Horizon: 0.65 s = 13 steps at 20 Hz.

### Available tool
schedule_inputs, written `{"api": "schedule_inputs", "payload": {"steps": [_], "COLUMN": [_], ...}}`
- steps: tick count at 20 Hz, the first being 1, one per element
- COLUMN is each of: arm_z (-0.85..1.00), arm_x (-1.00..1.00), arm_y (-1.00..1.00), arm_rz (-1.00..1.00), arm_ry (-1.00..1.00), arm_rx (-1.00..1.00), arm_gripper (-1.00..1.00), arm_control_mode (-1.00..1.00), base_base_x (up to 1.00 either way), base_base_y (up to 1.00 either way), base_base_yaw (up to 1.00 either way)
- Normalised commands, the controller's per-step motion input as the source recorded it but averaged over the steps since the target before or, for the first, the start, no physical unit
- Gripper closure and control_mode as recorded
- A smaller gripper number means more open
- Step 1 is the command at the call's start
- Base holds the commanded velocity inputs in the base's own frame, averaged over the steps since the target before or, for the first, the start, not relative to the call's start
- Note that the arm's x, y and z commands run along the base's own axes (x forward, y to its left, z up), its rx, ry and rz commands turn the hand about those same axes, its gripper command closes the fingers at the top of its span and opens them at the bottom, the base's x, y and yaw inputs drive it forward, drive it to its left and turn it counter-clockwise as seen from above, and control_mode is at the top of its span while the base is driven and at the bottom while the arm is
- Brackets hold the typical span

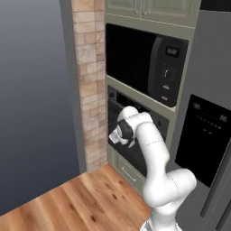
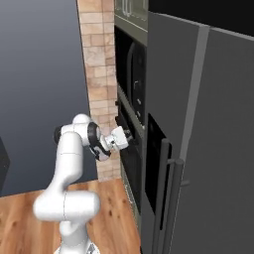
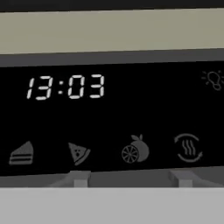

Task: Take the baked cake out of the oven and place it on the plate for cooling. Then close the oven door.

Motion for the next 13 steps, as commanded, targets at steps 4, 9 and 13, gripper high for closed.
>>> {"api": "schedule_inputs", "payload": {"steps": [4, 9, 13], "arm_z": [-1.0, -1.0, -0.87], "arm_x": [1.0, 0.99, 0.55], "arm_y": [-0.71, -0.72, -0.29], "arm_rz": [-0.08, -0.01, 0.0], "arm_ry": [0.12, 0.01, 0.0], "arm_rx": [-0.05, -0.12, -0.05], "arm_gripper": [-1.0, -1.0, -1.0], "arm_control_mode": [-1.0, -1.0, -1.0], "base_base_x": [0.0, 0.0, 0.0], "base_base_y": [0.0, 0.0, 0.0], "base_base_yaw": [0.0, 0.0, 0.0]}}
